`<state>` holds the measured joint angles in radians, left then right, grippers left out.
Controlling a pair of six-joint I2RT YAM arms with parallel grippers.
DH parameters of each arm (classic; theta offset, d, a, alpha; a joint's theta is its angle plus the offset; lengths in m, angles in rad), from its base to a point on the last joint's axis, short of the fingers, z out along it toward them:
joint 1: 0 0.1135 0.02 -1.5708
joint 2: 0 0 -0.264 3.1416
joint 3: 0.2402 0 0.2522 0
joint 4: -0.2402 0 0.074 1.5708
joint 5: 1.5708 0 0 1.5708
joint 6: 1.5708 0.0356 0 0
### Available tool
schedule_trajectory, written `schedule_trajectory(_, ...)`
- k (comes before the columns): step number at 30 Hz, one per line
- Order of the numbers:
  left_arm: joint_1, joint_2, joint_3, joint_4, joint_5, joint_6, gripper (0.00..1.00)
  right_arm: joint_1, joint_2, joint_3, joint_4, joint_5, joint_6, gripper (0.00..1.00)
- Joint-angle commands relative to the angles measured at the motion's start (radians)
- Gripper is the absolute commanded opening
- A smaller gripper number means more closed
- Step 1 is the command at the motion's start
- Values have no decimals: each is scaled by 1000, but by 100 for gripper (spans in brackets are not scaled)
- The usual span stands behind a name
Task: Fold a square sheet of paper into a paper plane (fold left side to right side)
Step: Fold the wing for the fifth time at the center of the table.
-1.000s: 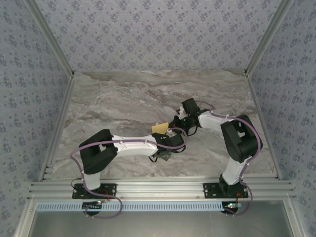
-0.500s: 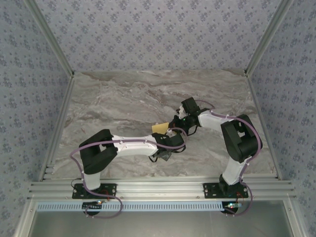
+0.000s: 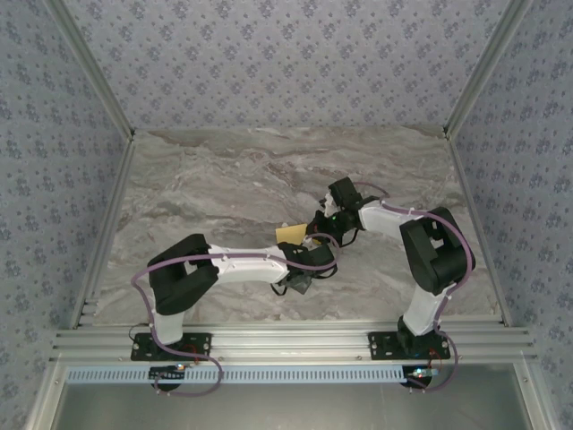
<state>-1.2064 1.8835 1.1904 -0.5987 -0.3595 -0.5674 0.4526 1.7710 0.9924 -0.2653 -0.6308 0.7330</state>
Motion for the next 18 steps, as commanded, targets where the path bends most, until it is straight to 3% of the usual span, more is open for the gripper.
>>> schedule_trajectory(1,-7,-20,-10,-10,14,-27,21,2,13,30,-36,20,-18,0)
schedule_trajectory(7,-6,-27,-19,-3,18,-33,15,2,-4,25,-16,14,-19,0)
schedule_trajectory(9,-4,-33,-21,1,17,-34,11,-3,-25,19,1,17,-20,5)
schedule_trajectory(18,44,-119,-92,98,93,-60,9,-71,-203,-51,31,93,-78,54)
